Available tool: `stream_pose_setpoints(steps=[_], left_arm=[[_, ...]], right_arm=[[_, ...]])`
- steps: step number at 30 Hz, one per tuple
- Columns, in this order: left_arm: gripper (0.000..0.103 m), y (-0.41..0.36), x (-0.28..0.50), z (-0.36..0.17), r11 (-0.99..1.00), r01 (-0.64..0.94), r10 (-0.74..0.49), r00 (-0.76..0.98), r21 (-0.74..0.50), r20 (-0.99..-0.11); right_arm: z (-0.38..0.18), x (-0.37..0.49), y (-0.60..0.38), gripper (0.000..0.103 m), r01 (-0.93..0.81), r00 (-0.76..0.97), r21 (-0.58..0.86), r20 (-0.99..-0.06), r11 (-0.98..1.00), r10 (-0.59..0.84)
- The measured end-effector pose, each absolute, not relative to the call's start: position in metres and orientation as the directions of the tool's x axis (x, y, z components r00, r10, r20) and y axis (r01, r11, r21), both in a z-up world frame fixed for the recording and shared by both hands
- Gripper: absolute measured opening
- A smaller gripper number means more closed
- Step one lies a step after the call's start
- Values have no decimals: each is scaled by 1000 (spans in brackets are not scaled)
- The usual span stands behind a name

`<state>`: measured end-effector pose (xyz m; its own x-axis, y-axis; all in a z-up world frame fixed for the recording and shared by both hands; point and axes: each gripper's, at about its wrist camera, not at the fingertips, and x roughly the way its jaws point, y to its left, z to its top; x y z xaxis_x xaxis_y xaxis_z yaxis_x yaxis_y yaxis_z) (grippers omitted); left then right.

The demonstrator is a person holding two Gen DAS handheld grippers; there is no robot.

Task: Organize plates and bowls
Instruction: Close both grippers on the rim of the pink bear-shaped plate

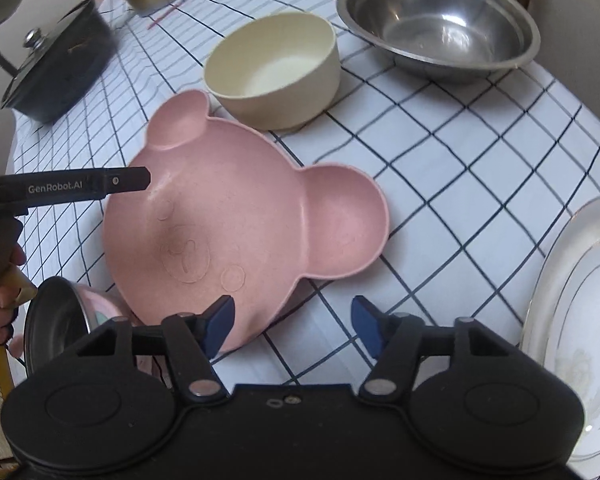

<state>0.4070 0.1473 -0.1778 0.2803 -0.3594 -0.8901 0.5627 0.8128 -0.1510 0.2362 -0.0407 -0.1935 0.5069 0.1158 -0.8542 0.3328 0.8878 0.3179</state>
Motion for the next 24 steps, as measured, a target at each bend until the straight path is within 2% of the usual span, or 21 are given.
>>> stream_pose_setpoints(steps=[3, 5, 7, 12, 13, 14, 15, 16, 24], left_arm=[[56, 146, 410, -182, 809, 562, -371, 259, -173, -892], [42, 146, 412, -185, 806, 562, -376, 243, -187, -894], [35, 146, 413, -187, 804, 561, -376, 227, -194, -898], [26, 149, 414, -190, 808, 559, -367, 226, -189, -902], [22, 150, 415, -190, 811, 554, -363, 229, -185, -903], [20, 151, 415, -190, 815, 549, -363, 229, -188, -903], [20, 152, 416, -190, 816, 543, -368, 225, -197, -902], [19, 153, 416, -190, 817, 540, -372, 223, -203, -901], [17, 150, 411, -180, 821, 537, -376, 250, -195, -893]], right_arm=[[-197, 238, -41, 51, 348, 500, 345, -855, 872, 138], [-199, 238, -40, 46, 352, 501, 359, -852, 864, 150], [-201, 238, -41, 38, 361, 499, 371, -852, 855, 159], [-205, 238, -42, 29, 377, 500, 405, -846, 833, 185], [-204, 238, -41, 27, 377, 502, 407, -845, 832, 186], [-204, 238, -42, 22, 378, 505, 414, -842, 828, 191], [-204, 238, -43, 15, 378, 511, 425, -837, 822, 197], [-203, 238, -43, 13, 377, 516, 432, -832, 819, 202], [-199, 232, -45, 12, 373, 546, 429, -818, 822, 179]])
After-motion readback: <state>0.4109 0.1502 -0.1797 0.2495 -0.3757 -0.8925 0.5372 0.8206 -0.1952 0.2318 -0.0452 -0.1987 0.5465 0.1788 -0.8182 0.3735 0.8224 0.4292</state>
